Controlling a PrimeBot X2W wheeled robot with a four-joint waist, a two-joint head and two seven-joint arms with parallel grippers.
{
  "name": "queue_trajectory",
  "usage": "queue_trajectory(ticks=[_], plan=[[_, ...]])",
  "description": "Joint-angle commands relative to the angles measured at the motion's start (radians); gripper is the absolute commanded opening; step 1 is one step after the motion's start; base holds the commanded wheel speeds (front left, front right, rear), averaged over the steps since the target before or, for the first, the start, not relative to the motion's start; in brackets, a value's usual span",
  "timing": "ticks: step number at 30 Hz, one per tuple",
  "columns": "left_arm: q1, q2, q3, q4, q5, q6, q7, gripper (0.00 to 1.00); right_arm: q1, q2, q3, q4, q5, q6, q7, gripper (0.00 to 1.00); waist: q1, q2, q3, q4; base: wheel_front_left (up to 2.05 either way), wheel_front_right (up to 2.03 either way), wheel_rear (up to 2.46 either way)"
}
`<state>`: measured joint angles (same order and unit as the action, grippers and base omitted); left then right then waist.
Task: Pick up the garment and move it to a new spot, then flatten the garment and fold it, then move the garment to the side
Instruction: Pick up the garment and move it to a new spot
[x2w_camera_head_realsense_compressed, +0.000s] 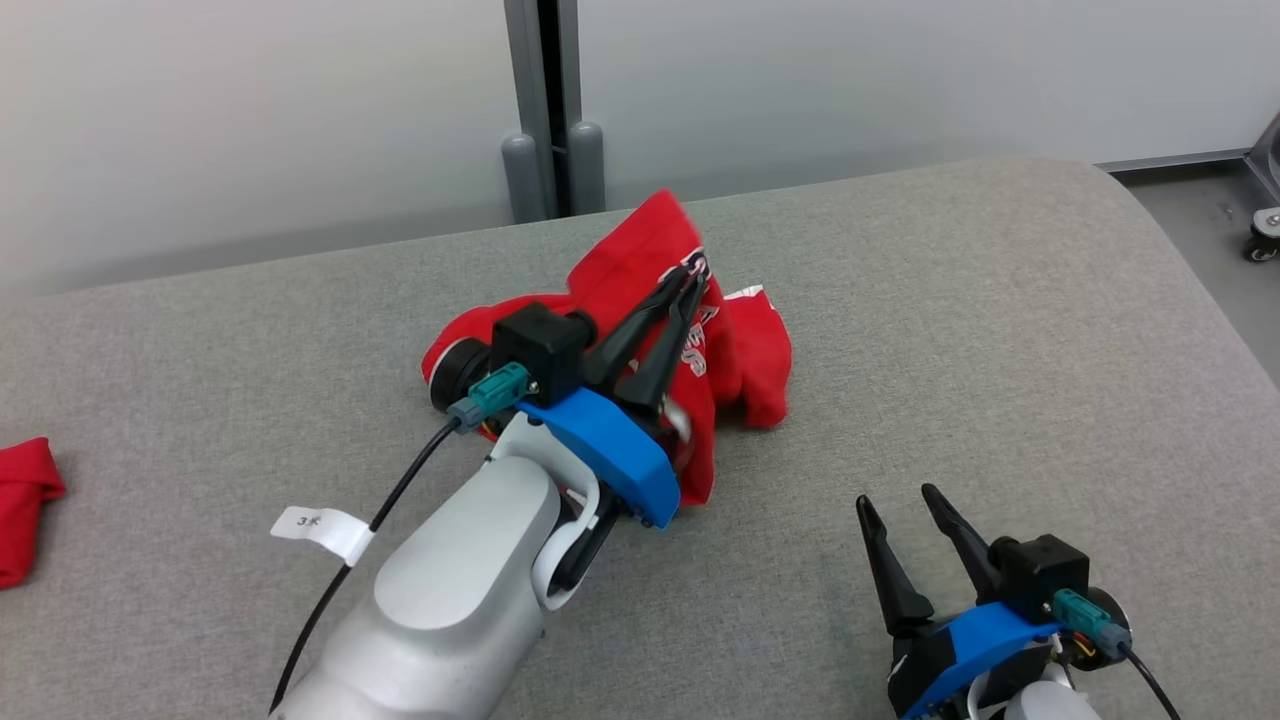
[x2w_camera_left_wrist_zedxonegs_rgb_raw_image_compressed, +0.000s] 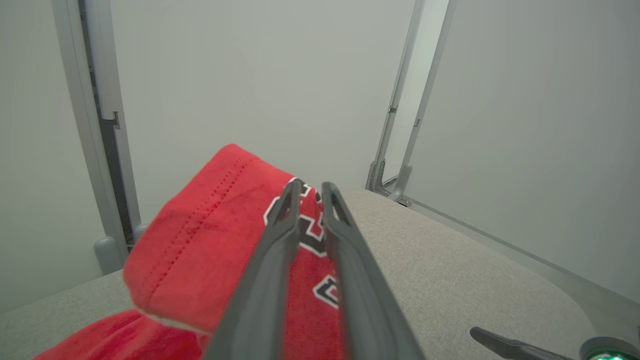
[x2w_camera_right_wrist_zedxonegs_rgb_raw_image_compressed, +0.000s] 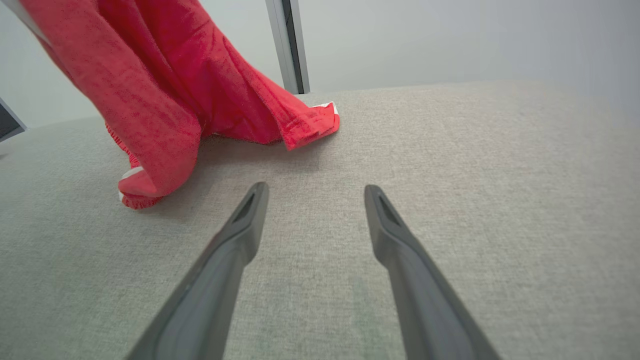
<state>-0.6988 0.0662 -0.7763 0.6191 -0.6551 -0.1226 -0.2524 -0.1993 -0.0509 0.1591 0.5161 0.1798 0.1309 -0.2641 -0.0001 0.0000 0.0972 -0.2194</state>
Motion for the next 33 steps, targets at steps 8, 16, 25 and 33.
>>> queue_trajectory(ticks=[8, 16, 25, 33], plan=[[0.091, 0.033, 0.122, 0.012, 0.047, 0.046, -0.013, 1.0, 0.034, -0.001, -0.058, -0.013, -0.008, 0.0, -0.001, 1.0, 0.0001, 0.0, -0.016, 0.044, 0.0, 0.0, 0.0], [0.364, 0.102, 0.375, -0.093, 0.145, 0.09, -0.014, 1.0, 0.075, -0.001, -0.1, -0.029, -0.02, 0.0, 0.0, 1.0, 0.0001, 0.0, -0.064, 0.106, 0.0, 0.0, 0.0], [0.668, 0.055, 0.615, -0.223, 0.278, 0.058, -0.014, 1.0, 0.108, -0.001, -0.119, -0.031, -0.025, 0.0, -0.001, 1.0, 0.0001, 0.0, -0.097, 0.151, 0.0, 0.0, 0.0], [0.777, 0.0, 0.692, -0.215, 0.354, 0.018, -0.014, 1.0, 0.121, -0.001, -0.115, -0.023, -0.028, 0.0, 0.0, 1.0, 0.0001, 0.0, -0.108, 0.156, 0.0, 0.0, 0.0]])
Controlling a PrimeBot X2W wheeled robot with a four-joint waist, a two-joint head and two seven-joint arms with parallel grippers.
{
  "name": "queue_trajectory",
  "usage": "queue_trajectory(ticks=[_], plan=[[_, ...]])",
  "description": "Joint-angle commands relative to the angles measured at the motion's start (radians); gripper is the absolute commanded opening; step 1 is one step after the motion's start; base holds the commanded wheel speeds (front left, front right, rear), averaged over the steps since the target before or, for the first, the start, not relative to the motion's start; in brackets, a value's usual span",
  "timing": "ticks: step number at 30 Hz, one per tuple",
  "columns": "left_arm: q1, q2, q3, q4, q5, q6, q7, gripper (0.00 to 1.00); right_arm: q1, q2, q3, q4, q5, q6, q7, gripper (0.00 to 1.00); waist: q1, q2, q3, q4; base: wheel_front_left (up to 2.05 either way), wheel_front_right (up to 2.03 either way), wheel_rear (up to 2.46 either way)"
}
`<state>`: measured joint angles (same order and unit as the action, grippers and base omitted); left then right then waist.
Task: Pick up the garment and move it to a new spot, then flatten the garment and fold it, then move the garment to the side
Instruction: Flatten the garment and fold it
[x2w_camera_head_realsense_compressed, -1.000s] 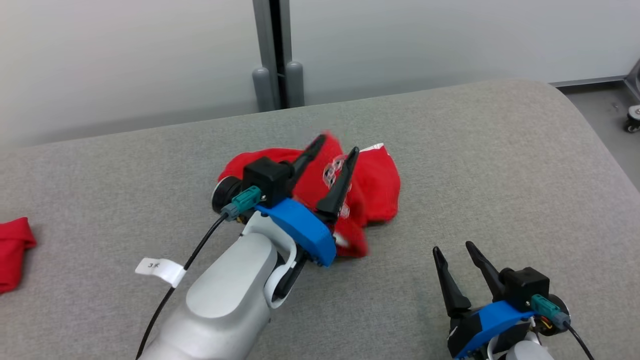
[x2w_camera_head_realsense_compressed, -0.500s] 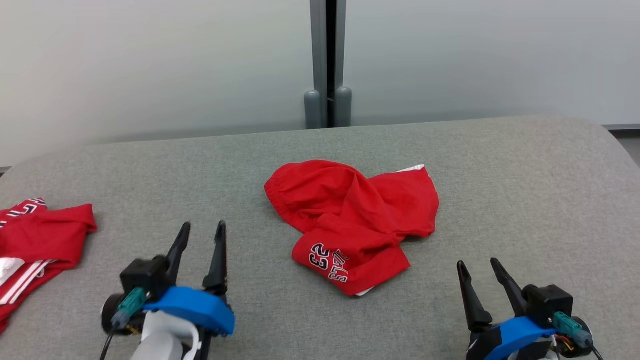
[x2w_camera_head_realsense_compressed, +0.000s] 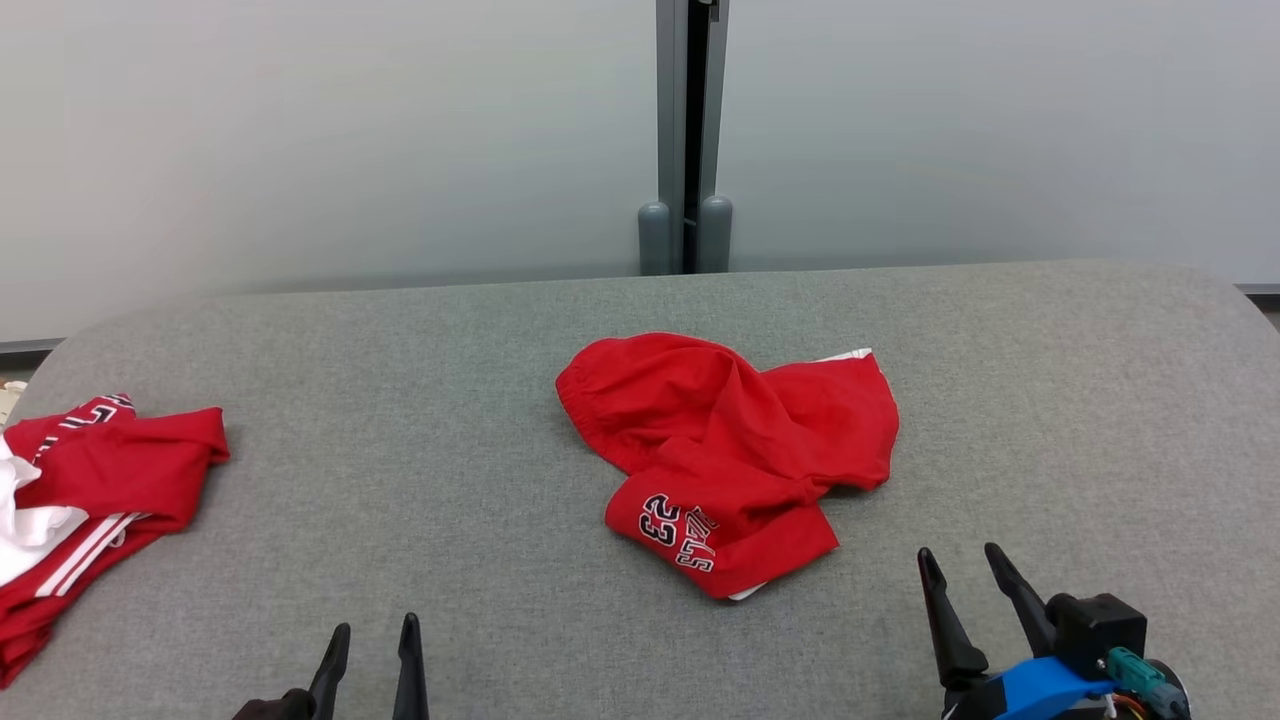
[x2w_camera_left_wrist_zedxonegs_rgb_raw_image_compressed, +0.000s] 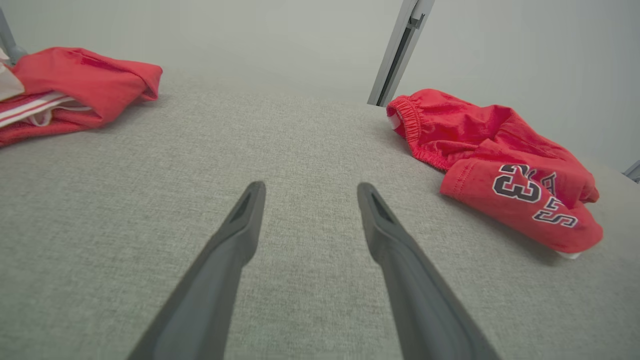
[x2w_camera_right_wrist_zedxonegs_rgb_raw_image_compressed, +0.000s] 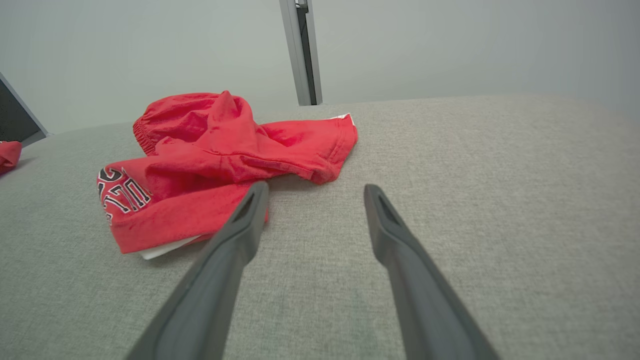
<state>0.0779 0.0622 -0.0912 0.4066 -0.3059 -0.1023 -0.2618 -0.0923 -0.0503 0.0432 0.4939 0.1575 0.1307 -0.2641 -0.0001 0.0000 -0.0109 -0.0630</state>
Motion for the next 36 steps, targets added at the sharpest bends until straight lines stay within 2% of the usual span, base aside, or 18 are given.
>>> queue_trajectory(ticks=[1, 9, 15, 18, 25, 29, 33, 36], plan=[[0.003, 0.0, 0.009, -0.002, 0.009, -0.006, -0.005, 1.0, 0.015, -0.001, 0.001, -0.001, -0.005, 0.0, 0.0, 1.0, 0.0001, 0.0, 0.0, 0.0, 0.0, 0.0, 0.0], [-0.027, -0.011, 0.012, 0.013, 0.03, -0.021, -0.005, 1.0, 0.002, -0.001, -0.001, 0.01, -0.005, 0.0, 0.0, 1.0, 0.0001, 0.0, 0.01, 0.005, 0.0, 0.0, 0.0], [-0.036, -0.011, -0.016, 0.025, 0.006, -0.026, -0.005, 1.0, -0.026, -0.001, 0.019, 0.017, -0.01, 0.0, 0.0, 1.0, 0.0001, 0.0, 0.025, 0.03, 0.0, 0.0, 0.0], [-0.042, -0.011, -0.034, 0.034, 0.001, -0.028, -0.005, 1.0, -0.049, -0.001, 0.077, 0.004, -0.008, 0.0, 0.0, 1.0, 0.0001, 0.0, 0.037, 0.051, 0.0, 0.0, 0.0], [-0.066, -0.011, -0.061, 0.052, -0.003, -0.031, -0.005, 1.0, -0.162, -0.001, 0.309, -0.007, 0.025, 0.0, 0.0, 1.0, 0.0001, 0.0, 0.069, 0.105, 0.0, 0.0, 0.0], [-0.083, -0.011, -0.087, 0.052, -0.012, -0.032, -0.005, 1.0, -0.239, -0.003, 0.384, 0.104, 0.014, 0.0, 0.0, 1.0, 0.0001, 0.0, 0.082, 0.147, 0.0, 0.0, 0.0], [-0.095, -0.011, -0.115, 0.052, -0.026, -0.032, -0.005, 1.0, -0.305, -0.003, 0.352, 0.265, -0.044, 0.0, 0.032, 1.0, 0.0001, 0.0, 0.093, 0.191, 0.0, 0.0, 0.0], [-0.095, -0.012, -0.124, 0.052, -0.039, -0.032, -0.005, 1.0, -0.322, -0.001, 0.338, 0.323, -0.055, 0.0, 0.026, 1.0, 0.0001, 0.0, 0.097, 0.212, 0.0, 0.0, 0.0]])
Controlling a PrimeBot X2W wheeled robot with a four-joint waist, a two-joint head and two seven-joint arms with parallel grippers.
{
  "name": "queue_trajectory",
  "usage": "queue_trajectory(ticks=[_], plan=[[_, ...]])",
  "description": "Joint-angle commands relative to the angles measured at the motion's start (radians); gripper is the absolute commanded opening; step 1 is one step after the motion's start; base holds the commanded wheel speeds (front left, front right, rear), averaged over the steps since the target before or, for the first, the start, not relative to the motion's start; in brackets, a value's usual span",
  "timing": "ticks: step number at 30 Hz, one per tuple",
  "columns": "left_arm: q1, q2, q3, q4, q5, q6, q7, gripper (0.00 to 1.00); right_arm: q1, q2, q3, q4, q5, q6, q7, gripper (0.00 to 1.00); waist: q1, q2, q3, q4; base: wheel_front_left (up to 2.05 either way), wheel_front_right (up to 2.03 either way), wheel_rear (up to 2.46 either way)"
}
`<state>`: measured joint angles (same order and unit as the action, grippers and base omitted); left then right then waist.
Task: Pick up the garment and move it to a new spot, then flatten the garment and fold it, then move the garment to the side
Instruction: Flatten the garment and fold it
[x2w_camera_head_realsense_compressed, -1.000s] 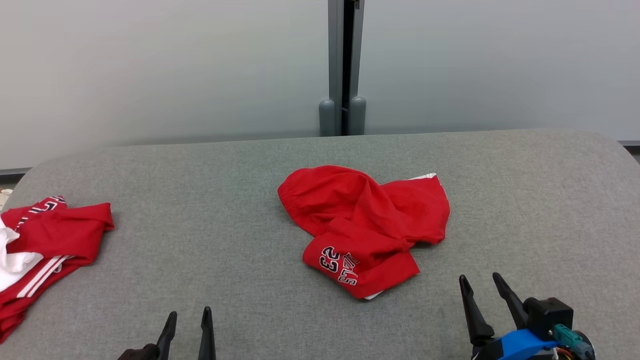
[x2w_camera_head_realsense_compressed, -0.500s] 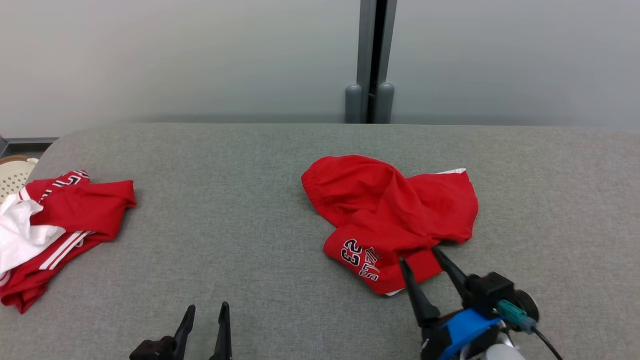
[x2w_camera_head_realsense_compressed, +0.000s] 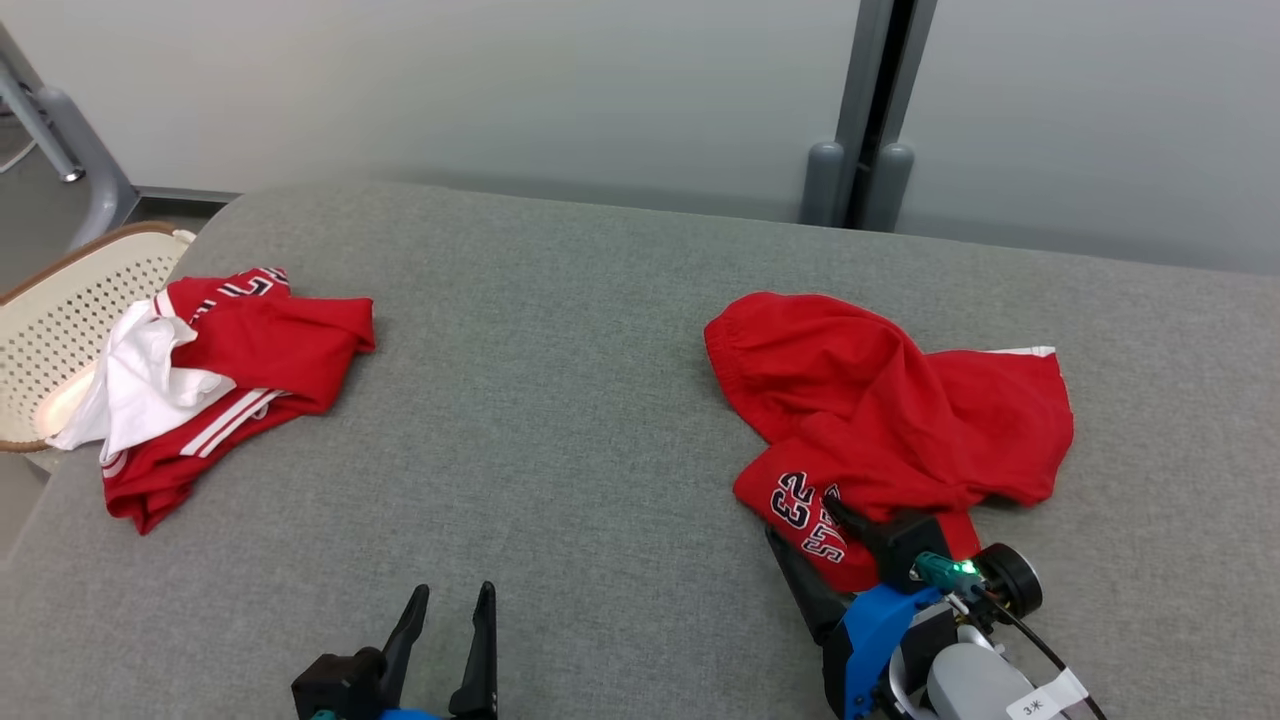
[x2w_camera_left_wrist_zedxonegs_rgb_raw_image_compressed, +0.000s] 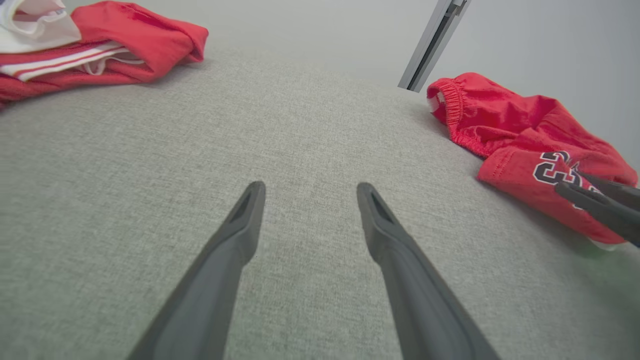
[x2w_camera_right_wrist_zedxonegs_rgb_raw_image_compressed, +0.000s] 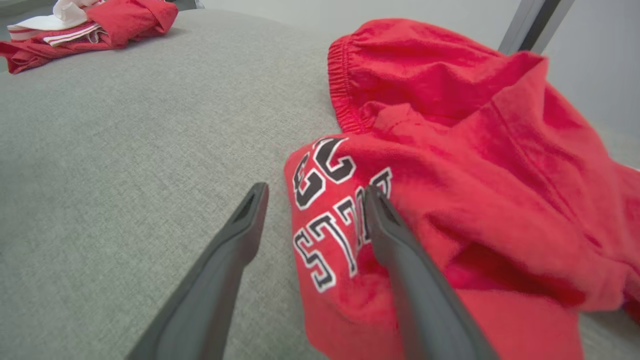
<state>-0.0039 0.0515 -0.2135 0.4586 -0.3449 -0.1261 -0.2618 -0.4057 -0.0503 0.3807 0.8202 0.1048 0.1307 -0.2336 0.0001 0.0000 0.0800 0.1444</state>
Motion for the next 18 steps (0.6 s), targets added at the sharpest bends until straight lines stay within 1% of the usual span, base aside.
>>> queue_trajectory(ticks=[1, 2, 3, 4, 8, 11, 13, 16, 18], plan=[[-0.012, -0.001, -0.006, 0.001, -0.001, -0.008, -0.005, 1.0, -0.012, -0.001, 0.0, 0.008, -0.005, 0.0, -0.006, 1.0, -0.0001, 0.0, 0.007, 0.009, 0.0, 0.0, 0.0], [-0.01, -0.001, -0.007, 0.002, -0.003, -0.008, -0.005, 1.0, -0.015, -0.001, -0.001, 0.02, -0.003, 0.0, -0.006, 0.83, -0.0001, 0.0, 0.007, 0.012, 0.0, 0.0, 0.0], [-0.008, -0.001, -0.008, 0.004, -0.003, -0.008, -0.005, 1.0, -0.014, -0.001, 0.0, 0.028, 0.012, 0.0, -0.009, 0.33, -0.0001, 0.0, 0.006, 0.014, 0.0, 0.0, 0.0], [-0.007, -0.001, -0.009, 0.006, -0.002, -0.008, -0.005, 1.0, -0.017, -0.001, 0.005, 0.035, 0.017, 0.0, -0.012, 0.0, -0.0001, 0.0, 0.005, 0.016, 0.0, 0.0, 0.0], [-0.001, -0.001, -0.011, 0.015, 0.002, -0.008, -0.005, 1.0, -0.024, -0.001, 0.046, 0.017, 0.069, 0.0, -0.025, 0.0, -0.0001, 0.0, -0.005, 0.015, 0.0, 0.0, 0.0], [0.006, -0.001, -0.017, 0.022, -0.002, -0.006, -0.005, 1.0, -0.027, 0.0, 0.106, -0.048, 0.181, 0.0, -0.031, 0.0, -0.0001, 0.0, -0.021, 0.013, 0.0, 0.0, 0.0], [0.014, -0.001, -0.026, 0.026, -0.002, -0.005, -0.005, 1.0, -0.039, -0.001, 0.132, -0.14, 0.297, 0.0, -0.033, 0.0, -0.0001, 0.0, -0.037, 0.009, 0.0, 0.0, 0.0], [0.027, -0.001, -0.04, 0.035, 0.002, -0.005, -0.005, 1.0, -0.039, -0.003, 0.098, -0.291, 0.45, 0.0, -0.031, 0.0, -0.0001, 0.0, -0.064, 0.001, 0.0, 0.0, 0.0], [0.038, -0.001, -0.044, 0.037, 0.005, -0.005, -0.005, 1.0, -0.022, -0.004, 0.029, -0.371, 0.527, 0.0, -0.032, 0.0, -0.0001, 0.0, -0.079, -0.004, 0.0, 0.0, 0.0]])
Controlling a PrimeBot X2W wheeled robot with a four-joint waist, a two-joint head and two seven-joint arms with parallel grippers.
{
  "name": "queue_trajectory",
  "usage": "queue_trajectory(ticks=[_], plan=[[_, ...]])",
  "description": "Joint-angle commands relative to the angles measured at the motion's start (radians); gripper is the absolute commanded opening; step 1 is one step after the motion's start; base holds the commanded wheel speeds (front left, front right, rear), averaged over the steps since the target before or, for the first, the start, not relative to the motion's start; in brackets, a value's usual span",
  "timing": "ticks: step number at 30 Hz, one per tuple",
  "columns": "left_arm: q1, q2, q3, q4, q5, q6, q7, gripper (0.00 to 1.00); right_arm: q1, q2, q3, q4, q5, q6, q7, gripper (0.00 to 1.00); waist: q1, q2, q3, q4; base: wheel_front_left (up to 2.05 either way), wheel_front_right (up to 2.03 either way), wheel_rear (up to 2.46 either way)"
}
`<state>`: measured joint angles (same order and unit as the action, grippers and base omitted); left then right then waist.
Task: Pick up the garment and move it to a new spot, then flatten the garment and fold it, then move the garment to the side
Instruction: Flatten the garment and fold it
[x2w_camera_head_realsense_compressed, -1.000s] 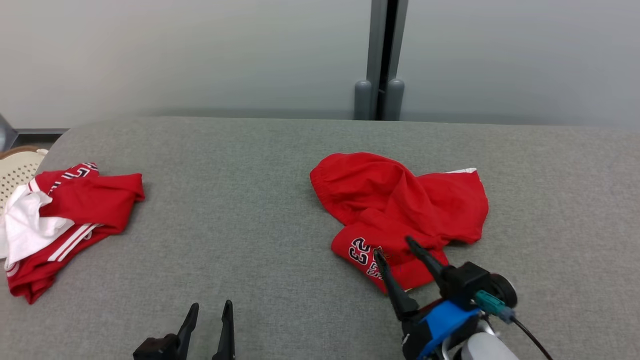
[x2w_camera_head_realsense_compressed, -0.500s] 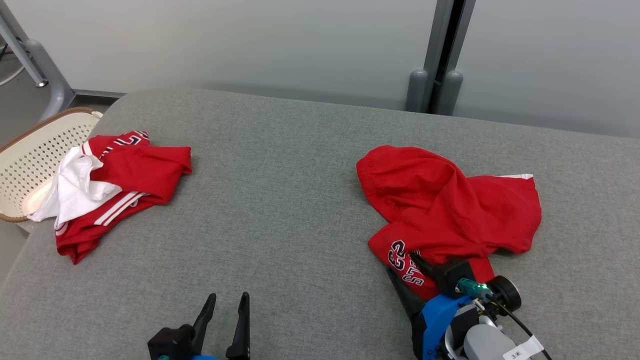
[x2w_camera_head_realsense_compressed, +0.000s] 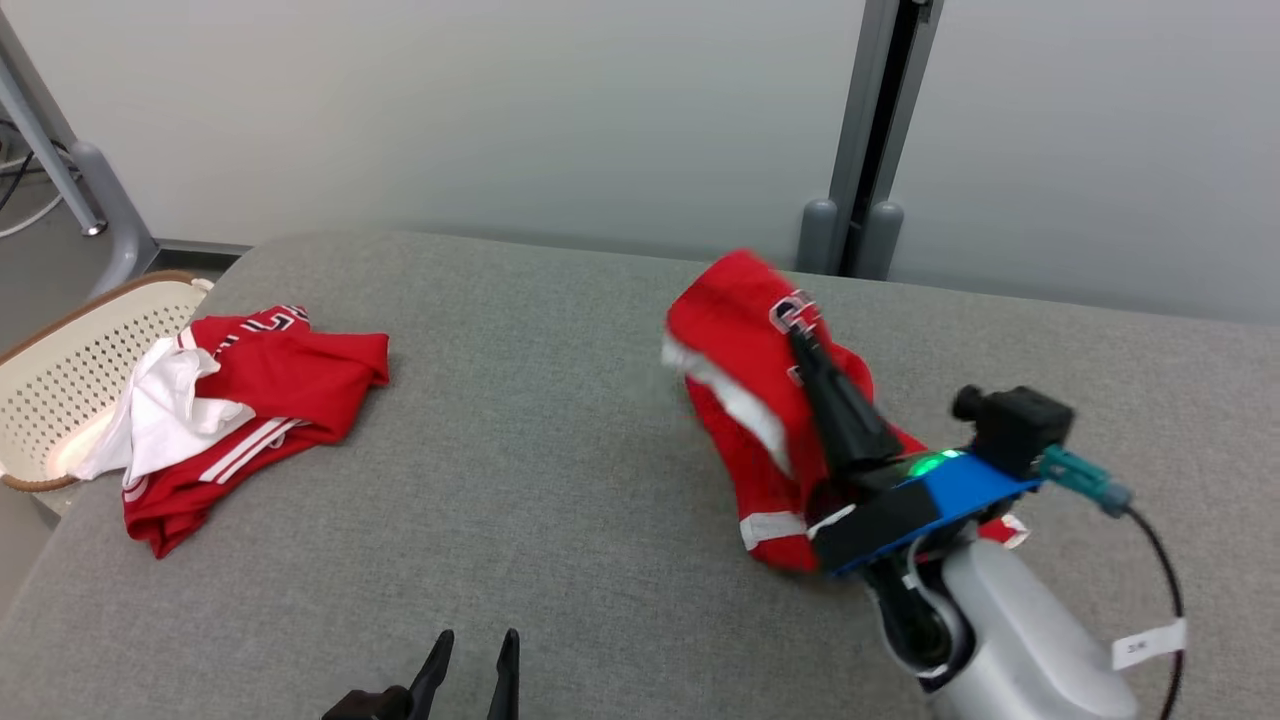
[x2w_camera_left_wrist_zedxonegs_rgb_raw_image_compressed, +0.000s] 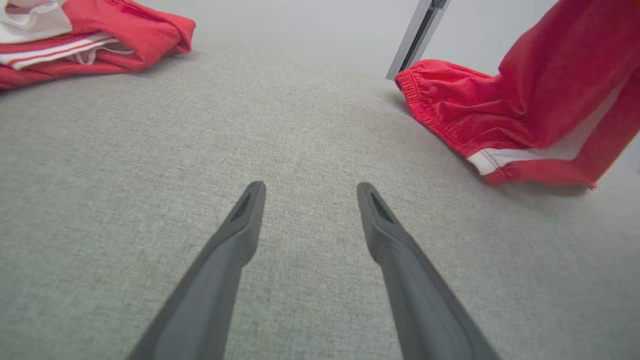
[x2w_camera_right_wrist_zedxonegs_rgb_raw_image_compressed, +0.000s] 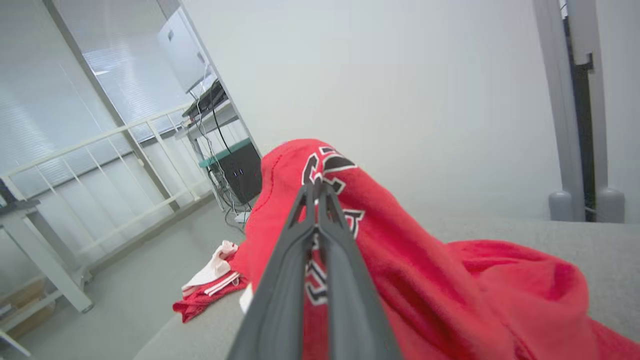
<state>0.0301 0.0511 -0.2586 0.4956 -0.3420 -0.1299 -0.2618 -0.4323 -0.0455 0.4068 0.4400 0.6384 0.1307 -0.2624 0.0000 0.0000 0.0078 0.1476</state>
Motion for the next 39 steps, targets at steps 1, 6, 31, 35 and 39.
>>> queue_trajectory(ticks=[1, 6, 31, 35, 39], plan=[[0.006, 0.0, 0.001, 0.0, 0.003, -0.001, -0.005, 1.0, 0.022, -0.01, -0.04, -0.016, 0.023, 0.0, -0.003, 0.0, 0.0, 0.0, -0.011, -0.01, 0.0, 0.0, 0.0], [0.023, 0.0, 0.005, -0.002, 0.004, -0.001, -0.005, 1.0, 0.129, -0.008, -0.341, 0.006, 0.089, 0.0, -0.002, 0.0, 0.0, 0.0, -0.022, -0.031, 0.0, 0.0, 0.0], [-0.123, 0.0, -0.138, 0.01, -0.077, -0.001, -0.005, 1.0, 0.288, -0.007, -0.635, -0.015, -0.554, 0.0, -0.002, 1.0, 0.0, 0.0, 0.055, -0.144, 0.0, 0.0, 0.0], [-0.211, 0.0, -0.249, 0.054, -0.154, -0.001, -0.005, 1.0, 0.275, -0.007, -0.603, -0.029, -0.574, 0.0, -0.002, 1.0, 0.0, 0.0, 0.087, -0.168, 0.0, 0.0, 0.0], [-0.301, 0.0, -0.373, 0.112, -0.257, -0.001, -0.005, 1.0, 0.257, -0.007, -0.576, -0.028, -0.572, 0.0, -0.002, 1.0, 0.0, 0.0, 0.125, -0.2, 0.0, 0.0, 0.0]])
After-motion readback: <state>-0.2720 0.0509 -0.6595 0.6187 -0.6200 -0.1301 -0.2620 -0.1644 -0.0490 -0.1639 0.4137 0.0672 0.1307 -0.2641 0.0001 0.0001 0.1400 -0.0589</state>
